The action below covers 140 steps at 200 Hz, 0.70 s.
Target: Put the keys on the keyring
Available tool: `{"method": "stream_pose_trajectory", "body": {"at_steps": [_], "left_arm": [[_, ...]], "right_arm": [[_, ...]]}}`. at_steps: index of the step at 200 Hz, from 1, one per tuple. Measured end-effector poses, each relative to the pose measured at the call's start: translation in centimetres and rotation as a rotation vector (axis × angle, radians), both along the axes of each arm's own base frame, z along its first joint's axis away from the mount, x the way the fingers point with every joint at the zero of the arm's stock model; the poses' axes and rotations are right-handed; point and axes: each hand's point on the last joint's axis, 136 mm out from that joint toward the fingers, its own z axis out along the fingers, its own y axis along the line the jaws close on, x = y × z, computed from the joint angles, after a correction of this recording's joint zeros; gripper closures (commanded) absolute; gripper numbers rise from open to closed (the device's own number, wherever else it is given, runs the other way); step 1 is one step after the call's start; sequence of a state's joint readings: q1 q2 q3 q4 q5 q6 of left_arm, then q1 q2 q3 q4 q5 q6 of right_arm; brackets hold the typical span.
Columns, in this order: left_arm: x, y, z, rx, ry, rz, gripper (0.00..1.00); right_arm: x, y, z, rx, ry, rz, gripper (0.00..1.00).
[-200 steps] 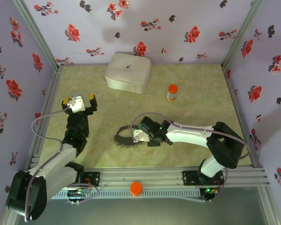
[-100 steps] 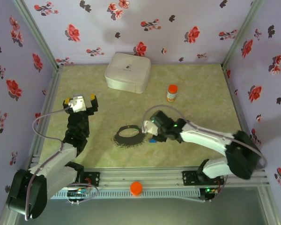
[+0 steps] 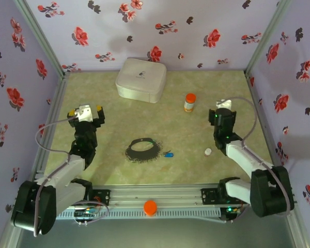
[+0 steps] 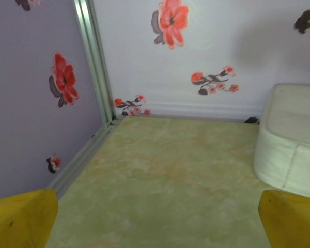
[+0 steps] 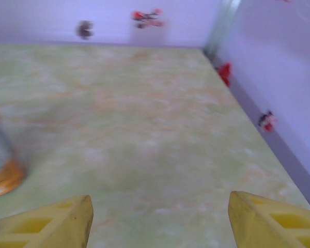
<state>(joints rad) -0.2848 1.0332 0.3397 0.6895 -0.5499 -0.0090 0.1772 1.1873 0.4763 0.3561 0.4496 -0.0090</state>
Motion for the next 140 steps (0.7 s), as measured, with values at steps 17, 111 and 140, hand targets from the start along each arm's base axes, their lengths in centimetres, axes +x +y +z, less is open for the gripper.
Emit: {"method": "stream_pose_trajectory", "body": {"at_steps": [17, 111, 140], "left_arm": [[0.8, 0.3, -0.8, 0.019, 0.041, 0.016, 0.0], [1.3, 1.9, -5.6, 0.106, 0.146, 0.055, 0.0], [1.3, 2.3, -6.5, 0.099, 0.154, 0.039, 0.0]], "right_arm": [[-0.7, -1.3, -3.7, 0.009, 0.02, -0.035, 0.29], [2.5, -1.0, -6.9, 0.13, -0.05, 0.046, 0.26], [3.1, -1.0, -6.3, 0.156, -0.068, 0.059, 0.26]]}}
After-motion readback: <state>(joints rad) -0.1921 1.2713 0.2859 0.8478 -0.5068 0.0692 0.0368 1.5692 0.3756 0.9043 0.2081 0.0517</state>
